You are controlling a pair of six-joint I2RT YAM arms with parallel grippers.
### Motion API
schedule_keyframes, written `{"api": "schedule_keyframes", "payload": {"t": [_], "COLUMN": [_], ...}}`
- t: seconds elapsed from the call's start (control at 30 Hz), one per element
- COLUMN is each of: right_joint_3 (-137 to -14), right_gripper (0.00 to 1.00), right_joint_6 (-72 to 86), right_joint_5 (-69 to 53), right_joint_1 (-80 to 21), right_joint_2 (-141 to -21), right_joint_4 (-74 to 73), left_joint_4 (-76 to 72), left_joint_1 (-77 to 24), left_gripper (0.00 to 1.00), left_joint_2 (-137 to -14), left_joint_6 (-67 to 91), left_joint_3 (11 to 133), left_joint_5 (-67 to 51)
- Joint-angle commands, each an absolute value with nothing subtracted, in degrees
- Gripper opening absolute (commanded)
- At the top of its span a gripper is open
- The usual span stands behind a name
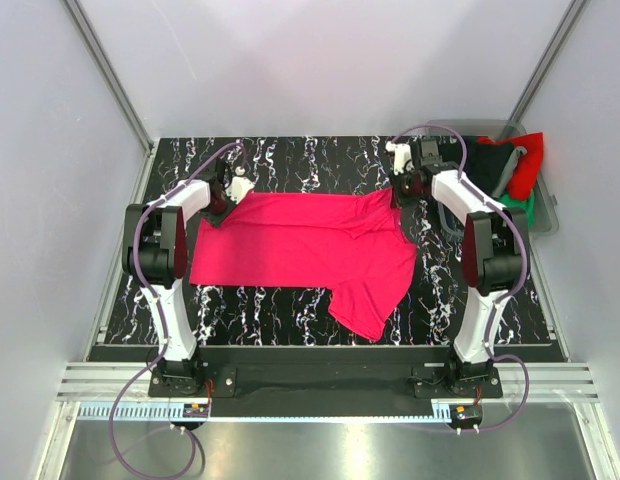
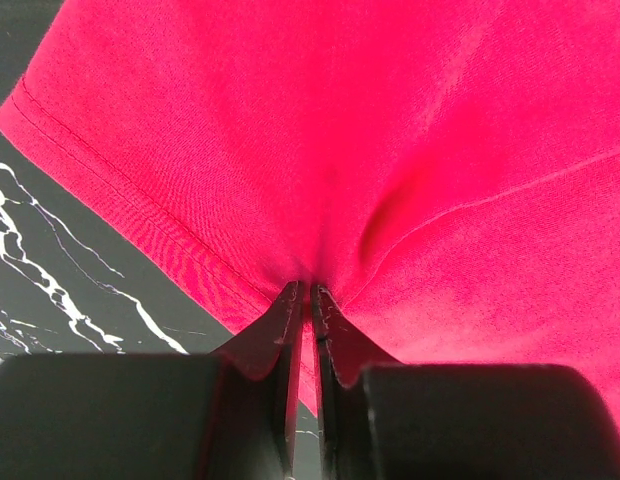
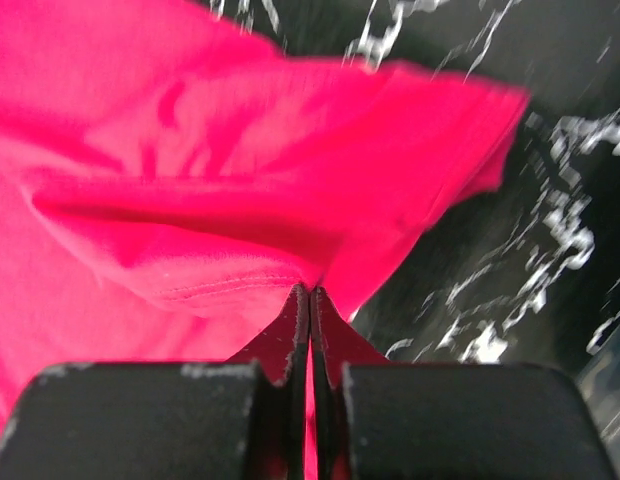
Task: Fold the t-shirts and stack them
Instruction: Fold the tshirt
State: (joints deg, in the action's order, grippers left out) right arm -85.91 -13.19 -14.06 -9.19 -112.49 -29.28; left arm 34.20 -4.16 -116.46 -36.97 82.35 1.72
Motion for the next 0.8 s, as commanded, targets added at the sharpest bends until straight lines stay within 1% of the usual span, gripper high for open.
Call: {"api": "schedule_keyframes", "payload": {"t": [0.0, 0.03, 0.2, 0.23, 0.27, 0.3, 0.33, 0.4, 0.43, 0.47, 0.57, 0.6, 0.67, 0.77], "right_joint_3": [-91.66, -92.02, -93.16, -93.16, -93.25, -93.34, -93.25, -93.16, -92.73, -91.51, -88.78, -86.51, -83.60, -81.22], "right_gripper": [0.04, 0.05, 0.05, 0.07, 0.12, 0.21, 0.38, 0.45, 0.53, 0.59, 0.59, 0.58, 0.56, 0.50], "right_joint_6": [-13.54, -13.45, -14.06, -14.06, -14.06, -14.06, -14.06, -14.76, -15.37, -16.42, -20.19, -22.04, -27.48, -34.16], "right_joint_5": [-12.31, -11.96, -10.63, -10.72, -10.72, -10.46, -9.94, -7.91, -8.00, -9.48, -15.88, -21.04, -23.72, -24.26], "right_joint_1": [-9.05, -9.05, -9.05, -9.05, -9.05, -9.05, -9.05, -9.05, -9.05, -9.05, -9.23, -9.49, -11.16, -13.17], "right_joint_2": [-114.08, -114.43, -115.58, -115.75, -115.75, -115.58, -115.40, -113.74, -112.77, -110.24, -106.37, -105.65, -105.29, -105.82], "right_joint_4": [-26.98, -26.81, -26.02, -25.93, -26.01, -26.02, -26.02, -25.84, -25.75, -25.23, -26.79, -27.85, -31.36, -34.10], "left_joint_4": [34.80, 34.72, 34.54, 34.54, 34.54, 34.54, 34.54, 34.54, 34.54, 34.63, 34.54, 34.45, 34.54, 34.54], "left_joint_1": [-4.04, -4.04, -4.04, -3.96, -3.96, -3.96, -3.96, -3.96, -3.96, -4.04, -4.04, -4.04, -3.96, -4.04], "left_gripper": [0.12, 0.12, 0.12, 0.11, 0.11, 0.11, 0.11, 0.11, 0.11, 0.11, 0.11, 0.11, 0.11, 0.11], "left_joint_2": [-116.37, -116.37, -116.54, -116.63, -116.63, -116.80, -116.81, -116.81, -116.81, -116.81, -116.81, -116.81, -116.98, -117.16], "left_joint_6": [-36.30, -36.21, -36.21, -36.04, -36.04, -36.04, -35.95, -35.86, -35.86, -35.86, -36.04, -36.12, -35.95, -35.77], "left_joint_3": [81.39, 81.30, 81.21, 81.30, 81.47, 81.56, 81.65, 81.91, 82.00, 82.00, 82.00, 82.00, 82.18, 82.18], "left_joint_5": [1.58, 1.58, 1.58, 1.58, 1.58, 1.58, 1.50, 1.58, 1.58, 1.76, 1.85, 1.93, 2.02, 2.20]}}
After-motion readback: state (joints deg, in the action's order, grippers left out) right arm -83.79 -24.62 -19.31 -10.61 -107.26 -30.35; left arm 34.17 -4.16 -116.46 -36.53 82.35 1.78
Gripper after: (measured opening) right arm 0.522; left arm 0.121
